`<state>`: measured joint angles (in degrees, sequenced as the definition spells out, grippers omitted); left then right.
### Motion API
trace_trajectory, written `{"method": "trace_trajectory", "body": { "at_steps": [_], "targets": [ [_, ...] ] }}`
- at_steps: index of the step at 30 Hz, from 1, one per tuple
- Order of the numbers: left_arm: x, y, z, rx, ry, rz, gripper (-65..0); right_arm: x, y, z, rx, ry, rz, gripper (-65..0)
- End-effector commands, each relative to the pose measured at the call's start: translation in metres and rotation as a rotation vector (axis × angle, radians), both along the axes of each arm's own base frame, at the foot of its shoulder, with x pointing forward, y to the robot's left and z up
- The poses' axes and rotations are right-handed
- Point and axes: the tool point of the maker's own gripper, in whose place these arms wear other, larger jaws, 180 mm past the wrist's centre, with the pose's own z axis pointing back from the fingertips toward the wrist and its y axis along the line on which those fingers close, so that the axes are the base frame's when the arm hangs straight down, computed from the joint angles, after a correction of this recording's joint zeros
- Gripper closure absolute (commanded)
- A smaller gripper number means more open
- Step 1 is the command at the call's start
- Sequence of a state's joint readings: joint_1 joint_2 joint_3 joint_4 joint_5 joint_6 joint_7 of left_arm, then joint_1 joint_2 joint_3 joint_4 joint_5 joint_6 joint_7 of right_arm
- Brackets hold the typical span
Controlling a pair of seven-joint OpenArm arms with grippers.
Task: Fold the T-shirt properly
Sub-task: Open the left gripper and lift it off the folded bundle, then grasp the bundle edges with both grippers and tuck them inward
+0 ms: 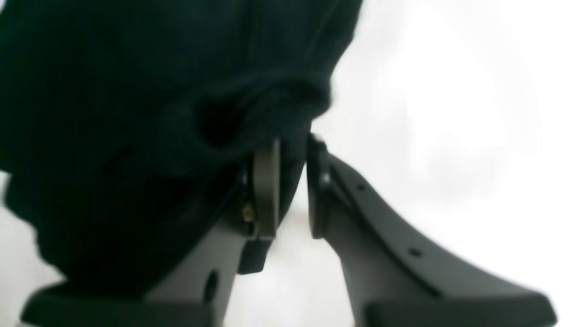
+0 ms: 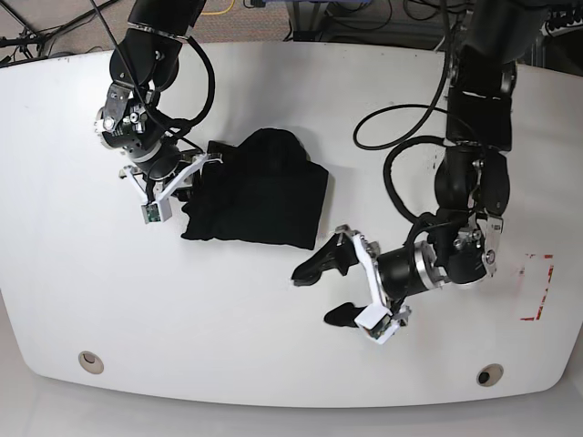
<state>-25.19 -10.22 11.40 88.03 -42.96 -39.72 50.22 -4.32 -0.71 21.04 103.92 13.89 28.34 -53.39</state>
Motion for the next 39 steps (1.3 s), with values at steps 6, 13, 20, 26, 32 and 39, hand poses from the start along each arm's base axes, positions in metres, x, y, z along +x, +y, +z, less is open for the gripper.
{"method": "trace_trajectory", "body": {
  "at_steps": [6,13,20,26,32,39],
  "targets": [
    [0.000,0.018,-0.019,0.109,-0.023,0.042,-49.2,0.009,-0.022,0.034,-0.059,-0.059,-0.030,-10.1],
    [-0.003,0.021,-0.038,0.161,-0.005,0.059,-43.9,0.010,-0.030,0.056,-0.102,-0.113,-0.032,-10.1],
    [-0.008,-0.004,-0.052,0.124,0.001,0.062,-38.2,0.013,-0.008,0.068,-0.103,-0.172,0.060,-10.1],
    [-0.007,-0.027,-0.059,0.157,-0.003,0.067,-38.2,0.024,0.020,0.076,-0.029,-0.218,0.107,-10.1],
    [-0.010,-0.045,-0.066,0.175,-0.002,0.072,-38.1,0.035,0.043,0.073,0.028,-0.242,0.146,-10.1],
    [-0.012,-0.054,-0.069,0.194,-0.004,0.072,-38.1,0.049,0.052,0.041,0.105,-0.180,0.146,-9.8]
  ]
}}
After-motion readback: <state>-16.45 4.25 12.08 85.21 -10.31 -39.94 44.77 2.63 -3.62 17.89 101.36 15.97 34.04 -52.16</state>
